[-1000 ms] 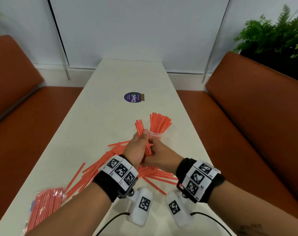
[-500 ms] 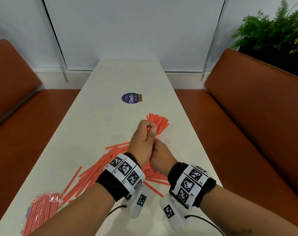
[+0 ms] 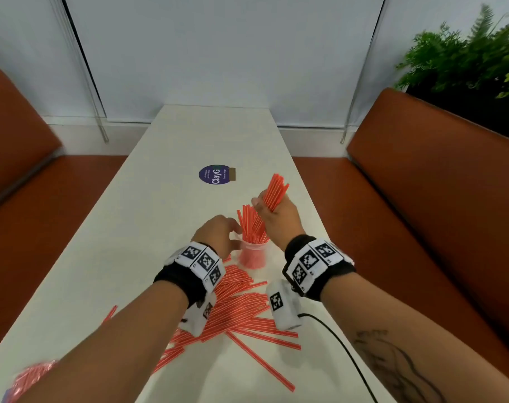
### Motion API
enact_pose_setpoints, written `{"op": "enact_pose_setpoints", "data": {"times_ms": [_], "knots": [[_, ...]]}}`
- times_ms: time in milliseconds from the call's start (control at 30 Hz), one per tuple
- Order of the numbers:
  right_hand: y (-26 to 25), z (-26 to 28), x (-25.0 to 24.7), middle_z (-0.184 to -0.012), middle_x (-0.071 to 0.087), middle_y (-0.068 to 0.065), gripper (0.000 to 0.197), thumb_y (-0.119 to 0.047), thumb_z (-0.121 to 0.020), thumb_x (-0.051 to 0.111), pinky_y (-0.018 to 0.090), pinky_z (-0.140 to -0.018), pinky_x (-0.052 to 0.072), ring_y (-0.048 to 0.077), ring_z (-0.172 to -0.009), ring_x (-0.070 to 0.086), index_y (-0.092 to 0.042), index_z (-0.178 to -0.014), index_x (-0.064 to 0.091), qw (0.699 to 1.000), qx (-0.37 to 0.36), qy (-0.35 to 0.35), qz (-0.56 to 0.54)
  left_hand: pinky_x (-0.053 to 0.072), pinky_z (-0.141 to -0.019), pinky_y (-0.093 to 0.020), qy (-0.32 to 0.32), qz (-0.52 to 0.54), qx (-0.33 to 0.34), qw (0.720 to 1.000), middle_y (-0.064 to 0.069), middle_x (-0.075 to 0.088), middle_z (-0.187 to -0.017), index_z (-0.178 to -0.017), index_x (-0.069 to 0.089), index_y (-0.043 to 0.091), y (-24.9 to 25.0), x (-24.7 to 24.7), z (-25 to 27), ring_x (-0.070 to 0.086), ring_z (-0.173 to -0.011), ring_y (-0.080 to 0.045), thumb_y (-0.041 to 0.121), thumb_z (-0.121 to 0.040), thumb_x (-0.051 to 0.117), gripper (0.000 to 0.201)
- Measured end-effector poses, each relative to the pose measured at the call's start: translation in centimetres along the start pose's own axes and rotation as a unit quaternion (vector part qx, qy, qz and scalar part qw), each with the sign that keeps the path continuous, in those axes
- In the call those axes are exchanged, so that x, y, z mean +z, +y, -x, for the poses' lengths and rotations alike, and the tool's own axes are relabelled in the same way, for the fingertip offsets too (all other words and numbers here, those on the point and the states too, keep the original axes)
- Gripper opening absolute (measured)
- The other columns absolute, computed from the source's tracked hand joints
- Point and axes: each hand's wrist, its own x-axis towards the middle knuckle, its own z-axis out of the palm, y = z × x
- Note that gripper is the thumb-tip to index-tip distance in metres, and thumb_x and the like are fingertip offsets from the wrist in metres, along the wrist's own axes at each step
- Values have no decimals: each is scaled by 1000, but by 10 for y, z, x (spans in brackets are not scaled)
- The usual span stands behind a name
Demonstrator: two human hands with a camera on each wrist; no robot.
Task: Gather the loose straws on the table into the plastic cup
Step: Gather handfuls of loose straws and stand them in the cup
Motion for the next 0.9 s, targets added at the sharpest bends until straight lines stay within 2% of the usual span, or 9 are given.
{"op": "enact_pose_setpoints", "data": {"times_ms": [67, 133, 267, 367, 467, 567, 700, 767, 900], "knots": [[10, -1, 6, -80, 60, 0, 16, -22, -88, 60, 25, -68, 49, 14, -72, 58, -15, -76, 54, 997, 20, -36, 65, 47, -89, -33, 16, 7, 9, 1000, -3, 59, -115, -106, 65, 19, 2, 5, 2, 63, -97, -22, 27, -82, 67, 26], [14, -3, 6, -75, 60, 1, 19, -18, -83, 66, 21, -60, 48, 17, -72, 59, -15, -68, 55, 989, 41, -65, 127, 48, -88, -33, 19, 6, 21, 1000, -3, 58, -114, -107, 65, 20, 4, 9, 4, 62, -97, -22, 30, -82, 66, 26], [7, -11, 1, -72, 61, 4, 19, -21, -73, 75, 20, -54, 43, 18, -69, 59, -5, -78, 67, 975, 73, -107, 181, 49, -88, -34, 9, -1, 23, 1000, -4, 57, -114, -109, 64, 20, 4, 12, 2, 61, -98, -22, 31, -83, 64, 28], [0, -12, -5, -59, 50, -1, 33, -34, -73, 75, 20, -47, 34, 13, -55, 48, -13, -59, 53, 953, 81, -113, 268, 49, -88, -35, 5, -2, 21, 1000, -5, 57, -115, -109, 63, 19, 5, 10, 2, 61, -98, -23, 30, -83, 65, 28], [-5, -6, -15, -92, 62, 7, 31, -33, -77, 71, 24, -63, 47, 16, -74, 58, -9, -94, 63, 953, 70, -65, 288, 48, -93, -36, -8, 8, 24, 1000, -7, 56, -121, -117, 58, 19, 5, 6, 7, 60, -103, -24, 26, -83, 66, 35], [-16, 7, -28, -129, 50, 7, 54, -27, -81, 69, 25, -78, 45, 16, -92, 54, -13, -129, 48, 970, 49, -8, 238, 45, -96, -34, -20, 43, 21, 999, -5, 54, -129, -130, 47, 21, 0, -4, 20, 57, -112, -23, 21, -81, 67, 53], [-29, 33, -37, -101, 55, 0, 36, -24, -81, 68, 23, -69, 38, 12, -84, 50, -15, -113, 56, 966, 14, -11, 257, 44, -94, -31, -29, 39, 9, 999, -1, 55, -126, -126, 50, 20, -16, -28, 51, 56, -110, -20, 24, -80, 69, 50], [-30, 53, -33, -79, 51, -8, 20, -22, -80, 69, 21, -61, 37, 13, -77, 50, -14, -96, 60, 957, 10, -69, 280, 44, -93, -31, -40, 12, 0, 999, -1, 58, -122, -120, 55, 17, -28, -40, 70, 57, -107, -20, 24, -80, 69, 43], [-26, 97, -4, -70, 45, -15, 14, -18, -79, 70, 16, -57, 34, 6, -65, 47, -10, -89, 65, 924, -6, -225, 309, 45, -95, -32, -83, -42, -30, 995, -3, 61, -119, -113, 58, 15, -57, -51, 108, 57, -108, -20, 24, -79, 70, 37]]}}
